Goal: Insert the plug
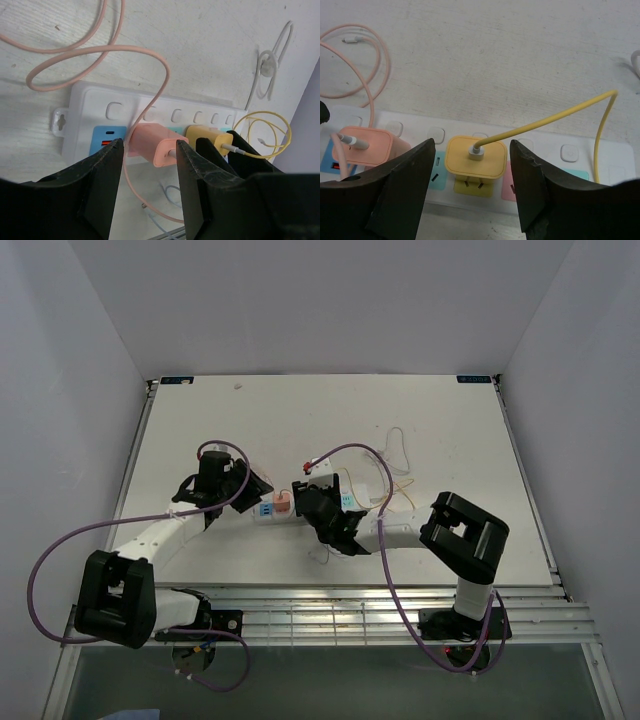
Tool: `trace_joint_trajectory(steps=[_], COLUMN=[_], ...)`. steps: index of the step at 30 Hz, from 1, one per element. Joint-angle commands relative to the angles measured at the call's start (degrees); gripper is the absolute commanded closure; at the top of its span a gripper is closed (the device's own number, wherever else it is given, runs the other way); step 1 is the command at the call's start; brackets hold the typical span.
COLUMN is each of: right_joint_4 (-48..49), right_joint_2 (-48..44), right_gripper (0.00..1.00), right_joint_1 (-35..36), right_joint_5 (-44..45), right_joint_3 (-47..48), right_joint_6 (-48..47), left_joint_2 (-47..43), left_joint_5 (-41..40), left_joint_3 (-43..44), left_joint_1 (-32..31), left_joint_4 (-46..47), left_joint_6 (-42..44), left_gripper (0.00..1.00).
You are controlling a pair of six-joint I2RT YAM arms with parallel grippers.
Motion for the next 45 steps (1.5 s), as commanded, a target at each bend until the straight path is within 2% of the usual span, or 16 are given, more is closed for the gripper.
trace_joint_trajectory(steps=[1,8,13,18,24,27,31,36,45], right_joint_4=[1.27,1.70,3.55,4.25,6.36,10.74,25.39,39.57,28.36], right_joint_2=[-0.93,-1.20,-1.37,-1.28,-0.58,0.65,4.33,9.69,15.15], right_gripper=[0.34,0.35,0.42,0.44,0.64,0.76,0.88,0.92,0.92], right_joint_1=[-0.42,-1.12,-1.21,-1.21,-1.21,-1.12,-0.42,2.66,3.71], right_joint_5=[-0.15,-0.59,-1.65,-1.56,-1.56,-1.65,-1.83,-1.83,-3.05], right_joint_3=[-0.34,-0.87,-1.48,-1.40,-2.97,-5.87,-11.76,-17.13,-14.15], right_joint_6=[-0.07,0.10,-0.60,-1.39,-1.83,-4.36,-9.55,-18.25,-12.81], left_joint_2=[-2.73,-4.31,-2.29,0.25,1.40,2.37,3.68,4.56,4.30], left_joint_5=[-0.02,-1.60,-3.10,-4.42,-5.12,-4.68,-4.42,-4.07,-3.98], left_joint_3=[-2.19,-5.80,-6.07,-5.37,-5.63,-5.72,-5.81,-6.16,-6.33], left_joint_1=[-0.16,-0.16,-0.24,-0.60,-0.86,-1.12,-1.47,-2.00,-2.53], left_joint_4=[-0.77,-2.54,-2.45,-2.01,-1.66,-1.13,-0.78,-0.34,-0.43], left_joint_6=[0.18,1.67,2.29,2.72,2.64,2.46,2.46,2.02,1.41], left_gripper=[0.43,0.43,0.43,0.45,0.48,0.51,0.52,0.53,0.53])
